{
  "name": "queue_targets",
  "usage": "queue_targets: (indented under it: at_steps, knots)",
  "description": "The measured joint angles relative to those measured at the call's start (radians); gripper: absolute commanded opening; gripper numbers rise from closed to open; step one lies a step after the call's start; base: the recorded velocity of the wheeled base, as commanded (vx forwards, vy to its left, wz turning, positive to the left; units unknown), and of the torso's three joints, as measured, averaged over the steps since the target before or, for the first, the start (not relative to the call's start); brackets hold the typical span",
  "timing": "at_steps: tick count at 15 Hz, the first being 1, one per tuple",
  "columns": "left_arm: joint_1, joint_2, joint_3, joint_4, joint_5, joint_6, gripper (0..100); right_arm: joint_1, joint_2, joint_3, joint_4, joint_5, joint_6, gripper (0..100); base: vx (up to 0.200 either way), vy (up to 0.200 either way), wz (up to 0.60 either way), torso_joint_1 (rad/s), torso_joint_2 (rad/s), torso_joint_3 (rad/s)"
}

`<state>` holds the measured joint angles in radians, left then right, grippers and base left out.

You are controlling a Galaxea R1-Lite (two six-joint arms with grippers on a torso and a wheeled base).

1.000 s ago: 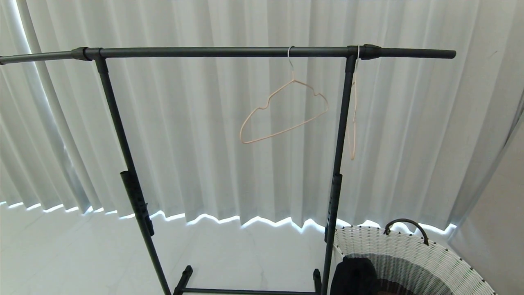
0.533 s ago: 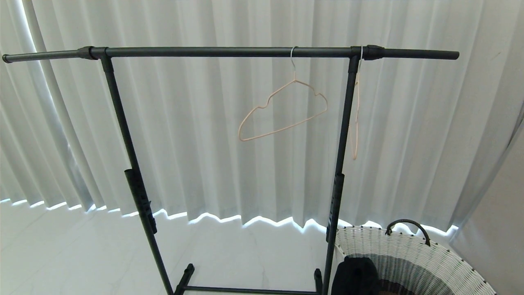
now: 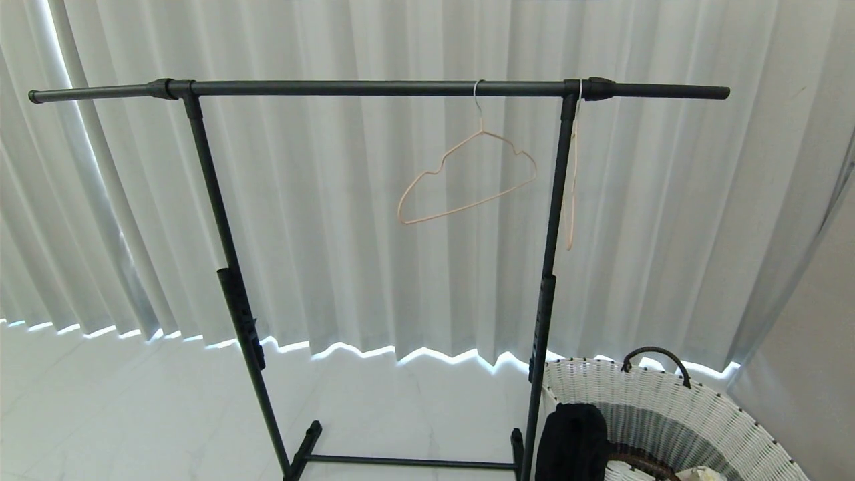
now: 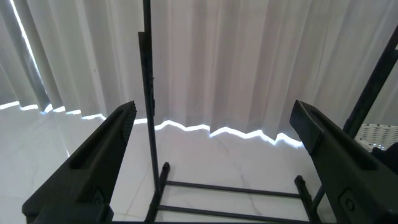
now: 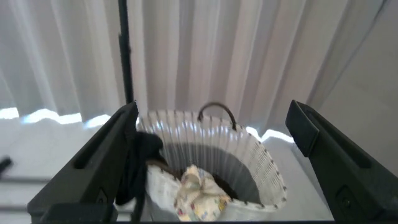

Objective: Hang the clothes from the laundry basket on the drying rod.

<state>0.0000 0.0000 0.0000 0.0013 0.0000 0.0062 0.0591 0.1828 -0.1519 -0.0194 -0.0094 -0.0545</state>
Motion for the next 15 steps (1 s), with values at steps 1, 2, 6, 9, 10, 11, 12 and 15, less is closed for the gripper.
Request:
queue_targets:
  at_steps: [1, 2, 6, 9, 10, 11, 12, 15]
  knots:
    - [0.0, 0.0, 0.0, 0.0, 0.0, 0.0, 100, 0.01, 0.102, -0.035, 0.006, -0.007, -0.028, 100, 0.0, 0.0, 0.0, 0.0, 0.0, 0.0]
    - [0.0, 0.0, 0.0, 0.0, 0.0, -0.001, 100, 0.015, 0.22, -0.067, 0.01, -0.021, -0.064, 100, 0.0, 0.0, 0.0, 0.0, 0.0, 0.0]
    - [0.0, 0.0, 0.0, 0.0, 0.0, -0.001, 100, -0.016, 0.711, -0.167, 0.001, -0.039, -0.294, 100, 0.0, 0.0, 0.0, 0.0, 0.0, 0.0]
    - [0.0, 0.0, 0.0, 0.0, 0.0, -0.001, 100, -0.05, 1.016, -0.199, -0.013, -0.033, -0.487, 100, 0.0, 0.0, 0.0, 0.0, 0.0, 0.0]
    - [0.0, 0.0, 0.0, 0.0, 0.0, -0.001, 100, -0.056, 1.096, -0.2, -0.033, -0.032, -0.525, 100, 0.0, 0.0, 0.0, 0.0, 0.0, 0.0]
    - [0.0, 0.0, 0.0, 0.0, 0.0, -0.001, 100, -0.06, 1.178, -0.187, -0.09, -0.032, -0.551, 100, 0.0, 0.0, 0.0, 0.0, 0.0, 0.0]
    - [0.0, 0.0, 0.0, 0.0, 0.0, -0.001, 100, -0.062, 1.251, -0.164, -0.172, -0.031, -0.576, 100, 0.0, 0.0, 0.0, 0.0, 0.0, 0.0]
    - [0.0, 0.0, 0.0, 0.0, 0.0, -0.001, 100, -0.066, 1.46, -0.065, -0.463, -0.031, -0.664, 100, 0.0, 0.0, 0.0, 0.0, 0.0, 0.0]
